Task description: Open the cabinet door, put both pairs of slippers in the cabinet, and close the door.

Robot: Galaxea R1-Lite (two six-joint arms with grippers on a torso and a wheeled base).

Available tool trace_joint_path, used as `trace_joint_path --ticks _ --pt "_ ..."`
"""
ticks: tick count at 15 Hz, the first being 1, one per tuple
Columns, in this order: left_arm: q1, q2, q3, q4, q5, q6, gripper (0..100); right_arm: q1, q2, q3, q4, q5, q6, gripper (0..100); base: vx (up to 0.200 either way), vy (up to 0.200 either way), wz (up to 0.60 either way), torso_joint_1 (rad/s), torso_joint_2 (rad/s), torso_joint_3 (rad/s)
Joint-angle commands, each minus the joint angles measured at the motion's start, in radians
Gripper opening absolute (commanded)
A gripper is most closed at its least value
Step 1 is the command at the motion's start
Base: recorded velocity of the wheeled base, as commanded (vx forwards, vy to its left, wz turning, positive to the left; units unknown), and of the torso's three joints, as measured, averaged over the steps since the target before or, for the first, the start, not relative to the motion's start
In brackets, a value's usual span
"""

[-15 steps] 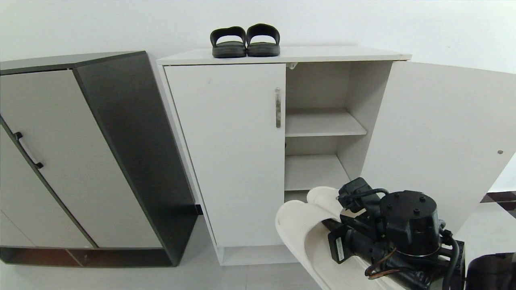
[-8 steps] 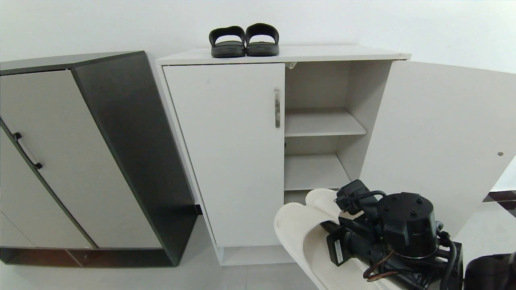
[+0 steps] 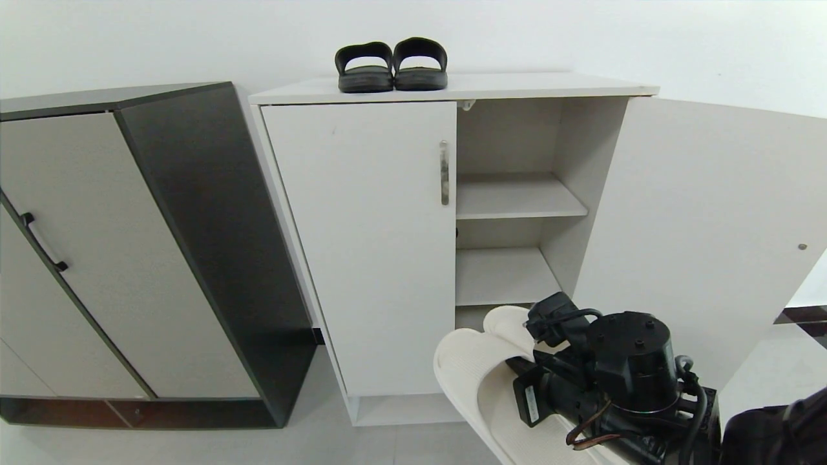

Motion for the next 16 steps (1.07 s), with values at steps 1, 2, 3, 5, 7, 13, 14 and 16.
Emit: trace_joint_path --ticks 1,2,3,5,7,13,14,16 --pt "0.0 0.003 0.0 0.0 0.0 0.0 0 0.007 0.028 0.002 -0.029 -0.001 0.0 0 0.0 0.0 0.0 0.0 0.0 0.0" --pt "0.0 0.003 0.0 0.0 0.0 0.002 0 0.01 0.034 0.002 -0.04 -0.001 0.0 0 0.0 -0.2 0.0 0.007 0.0 0.002" --pt "0.0 0.003 0.0 0.0 0.0 0.002 0 0.01 0.038 0.002 -0.04 -0.001 0.0 0 0.0 -0.2 0.0 0.002 0.0 -0.002" --pt "0.0 0.003 0.0 0.0 0.0 0.002 0 0.013 0.045 0.001 -0.04 -0.007 0.0 0 0.0 -0.2 0.0 0.005 0.0 0.0" --pt "0.0 0.003 0.0 0.0 0.0 0.002 0 0.033 0.071 -0.01 -0.042 -0.049 0.001 0 0.0 -0.2 0.0 0.01 0.0 0.005" --pt "0.0 0.003 0.0 0.0 0.0 0.002 0 0.047 0.295 -0.206 -0.074 -0.296 0.13 0 0.0 -0.1 0.0 0.003 0.0 0.0" --pt "0.0 0.003 0.0 0.0 0.0 0.002 0 0.028 0.336 -0.234 -0.074 -0.342 0.13 0 0.0 0.0 0.0 0.0 0.0 0.0" --pt "0.0 0.003 0.0 0.0 0.0 0.002 0 0.01 0.396 -0.283 -0.075 -0.385 0.132 0 0.0 0.0 0.0 0.0 0.0 0.0"
